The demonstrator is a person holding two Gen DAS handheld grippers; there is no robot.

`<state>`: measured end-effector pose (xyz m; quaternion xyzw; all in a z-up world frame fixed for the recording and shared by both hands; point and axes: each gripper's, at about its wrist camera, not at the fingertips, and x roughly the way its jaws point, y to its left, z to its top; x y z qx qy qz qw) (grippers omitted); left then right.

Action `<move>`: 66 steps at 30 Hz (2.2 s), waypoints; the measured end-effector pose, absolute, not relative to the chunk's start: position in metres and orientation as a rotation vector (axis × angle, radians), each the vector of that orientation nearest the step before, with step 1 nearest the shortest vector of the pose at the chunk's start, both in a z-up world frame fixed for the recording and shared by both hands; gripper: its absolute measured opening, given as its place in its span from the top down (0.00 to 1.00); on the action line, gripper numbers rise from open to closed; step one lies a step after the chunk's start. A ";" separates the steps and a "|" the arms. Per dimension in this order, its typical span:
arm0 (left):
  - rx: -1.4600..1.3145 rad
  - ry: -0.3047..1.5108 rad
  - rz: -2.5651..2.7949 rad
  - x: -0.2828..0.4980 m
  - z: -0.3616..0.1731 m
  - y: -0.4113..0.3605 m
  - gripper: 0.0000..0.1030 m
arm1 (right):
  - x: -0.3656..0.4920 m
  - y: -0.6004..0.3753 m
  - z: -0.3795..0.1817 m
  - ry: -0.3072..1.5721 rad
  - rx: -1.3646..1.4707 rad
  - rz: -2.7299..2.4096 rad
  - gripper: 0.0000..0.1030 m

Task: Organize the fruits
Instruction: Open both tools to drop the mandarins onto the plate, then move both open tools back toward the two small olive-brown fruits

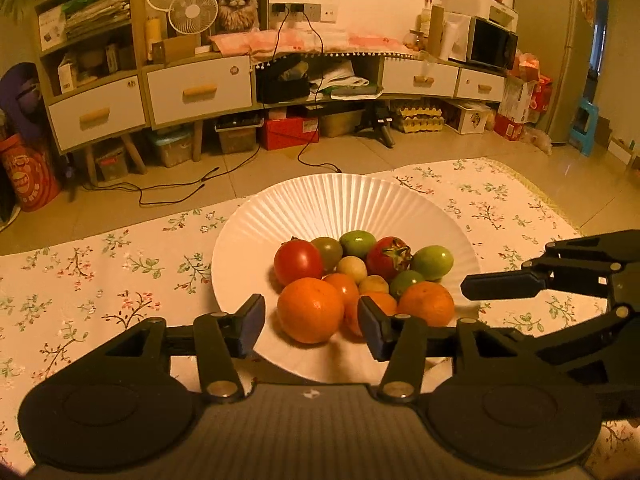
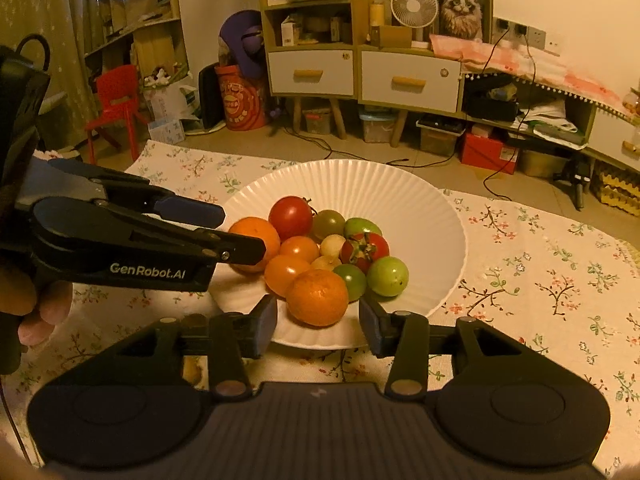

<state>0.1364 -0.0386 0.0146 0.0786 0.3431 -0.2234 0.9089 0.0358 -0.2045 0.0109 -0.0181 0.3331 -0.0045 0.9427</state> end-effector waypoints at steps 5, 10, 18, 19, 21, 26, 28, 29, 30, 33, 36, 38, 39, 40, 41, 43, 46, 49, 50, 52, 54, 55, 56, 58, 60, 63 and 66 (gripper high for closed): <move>0.164 0.705 -0.452 0.129 0.015 -0.035 0.50 | 0.032 -0.202 0.015 0.673 -0.036 -0.004 0.50; 0.154 0.707 -0.441 0.119 0.015 -0.027 0.41 | 0.028 -0.200 0.018 0.668 -0.036 -0.003 0.43; 0.161 0.720 -0.426 0.099 0.011 -0.014 0.32 | 0.020 -0.194 0.019 0.678 -0.047 -0.005 0.33; 0.160 0.722 -0.425 0.097 0.011 -0.012 0.31 | 0.018 -0.193 0.019 0.678 -0.051 -0.004 0.31; 0.154 0.723 -0.421 0.092 0.010 -0.008 0.29 | 0.015 -0.190 0.020 0.675 -0.057 -0.005 0.28; 0.141 0.728 -0.409 0.080 0.008 0.000 0.22 | 0.010 -0.185 0.020 0.670 -0.055 -0.004 0.22; 0.144 0.731 -0.403 0.076 0.008 0.002 0.21 | 0.009 -0.183 0.019 0.671 -0.055 -0.003 0.19; 0.144 0.732 -0.399 0.075 0.008 0.004 0.20 | 0.008 -0.181 0.018 0.672 -0.057 -0.004 0.18; 0.140 0.729 -0.396 0.073 0.008 0.005 0.19 | 0.008 -0.180 0.018 0.672 -0.059 -0.005 0.17; 0.122 0.719 -0.391 0.068 0.010 0.011 0.13 | 0.006 -0.178 0.016 0.674 -0.064 -0.008 0.13; 0.115 0.716 -0.386 0.062 0.009 0.015 0.08 | 0.003 -0.176 0.016 0.673 -0.070 -0.009 0.10; 0.111 0.719 -0.377 0.058 0.007 0.018 0.08 | 0.001 -0.176 0.015 0.668 -0.071 -0.014 0.06; 0.107 0.728 -0.377 0.057 0.005 0.019 0.08 | 0.000 -0.176 0.014 0.665 -0.072 -0.019 0.06; 0.104 0.735 -0.379 0.056 0.004 0.021 0.08 | -0.001 -0.176 0.012 0.663 -0.075 -0.024 0.05; 0.101 0.742 -0.378 0.054 0.002 0.022 0.08 | -0.002 -0.176 0.011 0.663 -0.076 -0.027 0.05; 0.099 0.752 -0.373 0.050 -0.003 0.023 0.08 | -0.003 -0.176 0.007 0.671 -0.074 -0.037 0.05; 0.115 0.762 -0.373 0.044 -0.010 0.024 0.08 | -0.005 -0.175 -0.001 0.689 -0.071 -0.044 0.05; 0.135 0.768 -0.370 0.039 -0.017 0.024 0.08 | -0.008 -0.173 -0.007 0.703 -0.078 -0.044 0.05; 0.135 0.771 -0.370 0.039 -0.019 0.024 0.08 | -0.009 -0.173 -0.009 0.707 -0.081 -0.045 0.05; 0.133 0.776 -0.370 0.038 -0.023 0.025 0.08 | -0.010 -0.171 -0.012 0.717 -0.086 -0.045 0.05; 0.138 0.781 -0.369 0.037 -0.028 0.025 0.08 | -0.011 -0.170 -0.014 0.725 -0.089 -0.044 0.04; 0.142 0.784 -0.369 0.036 -0.030 0.024 0.08 | -0.010 -0.171 -0.015 0.728 -0.089 -0.045 0.04; 0.147 0.787 -0.368 0.036 -0.033 0.023 0.08 | -0.011 -0.170 -0.016 0.731 -0.089 -0.046 0.04; 0.158 0.796 -0.365 0.035 -0.039 0.021 0.08 | -0.010 -0.171 -0.018 0.733 -0.089 -0.048 0.04; 0.162 0.802 -0.365 0.035 -0.043 0.019 0.08 | -0.009 -0.170 -0.019 0.733 -0.093 -0.052 0.04; 0.163 0.776 -0.369 0.034 -0.047 0.016 0.08 | -0.008 -0.172 -0.020 0.737 -0.093 -0.060 0.04; 0.163 0.749 -0.359 0.036 -0.047 0.011 0.08 | -0.007 -0.174 -0.021 0.734 -0.094 -0.067 0.04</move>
